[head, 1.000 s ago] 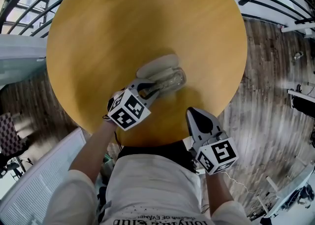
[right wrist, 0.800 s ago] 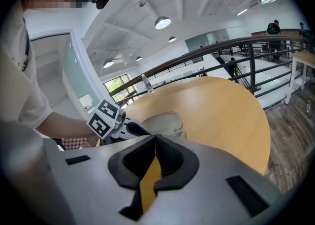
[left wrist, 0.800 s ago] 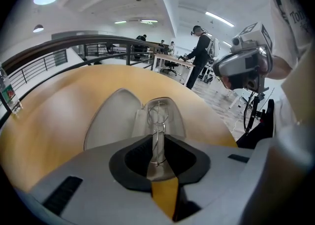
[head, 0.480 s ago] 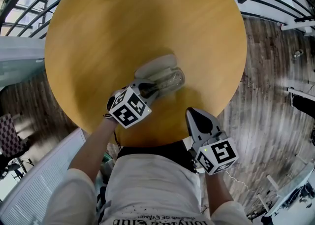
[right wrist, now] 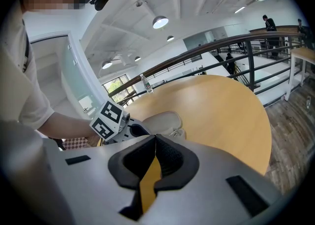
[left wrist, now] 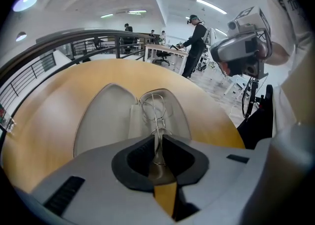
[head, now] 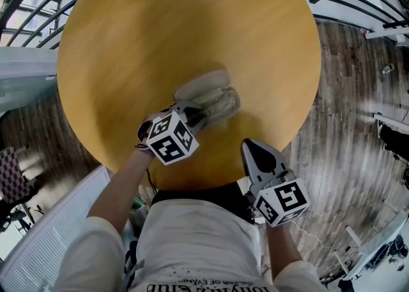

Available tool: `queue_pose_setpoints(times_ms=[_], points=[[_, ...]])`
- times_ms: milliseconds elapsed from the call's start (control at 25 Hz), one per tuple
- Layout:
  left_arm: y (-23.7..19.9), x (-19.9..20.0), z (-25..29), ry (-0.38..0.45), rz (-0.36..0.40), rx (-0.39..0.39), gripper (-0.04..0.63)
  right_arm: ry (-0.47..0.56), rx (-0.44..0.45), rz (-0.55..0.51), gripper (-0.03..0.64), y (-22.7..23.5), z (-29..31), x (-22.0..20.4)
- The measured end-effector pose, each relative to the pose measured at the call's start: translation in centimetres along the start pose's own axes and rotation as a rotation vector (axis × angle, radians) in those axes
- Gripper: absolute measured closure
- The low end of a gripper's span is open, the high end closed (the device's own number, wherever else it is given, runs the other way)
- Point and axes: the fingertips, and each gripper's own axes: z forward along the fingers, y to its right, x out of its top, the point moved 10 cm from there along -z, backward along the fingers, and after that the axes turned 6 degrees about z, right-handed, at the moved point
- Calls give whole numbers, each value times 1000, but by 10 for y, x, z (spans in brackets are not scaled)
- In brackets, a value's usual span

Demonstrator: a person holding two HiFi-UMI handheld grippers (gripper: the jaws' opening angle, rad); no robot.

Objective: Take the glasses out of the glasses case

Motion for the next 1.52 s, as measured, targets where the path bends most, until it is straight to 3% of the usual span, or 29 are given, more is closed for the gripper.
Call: queue_pose_setpoints(times_ms=[160,440,1120,1520], points=[[3,1,0,-21,40,8,554,-1,-3,1,592,-2,0,0],[3,0,-4,-22,21,-5,560,1,-2,1,592,-4,0,0],[12,12,-31,30,26,56,560,42,12,-42,592,-17,-13,6],[37,14,-72,124,-54,121,560,102,37,-112,592,-41,-31,15]])
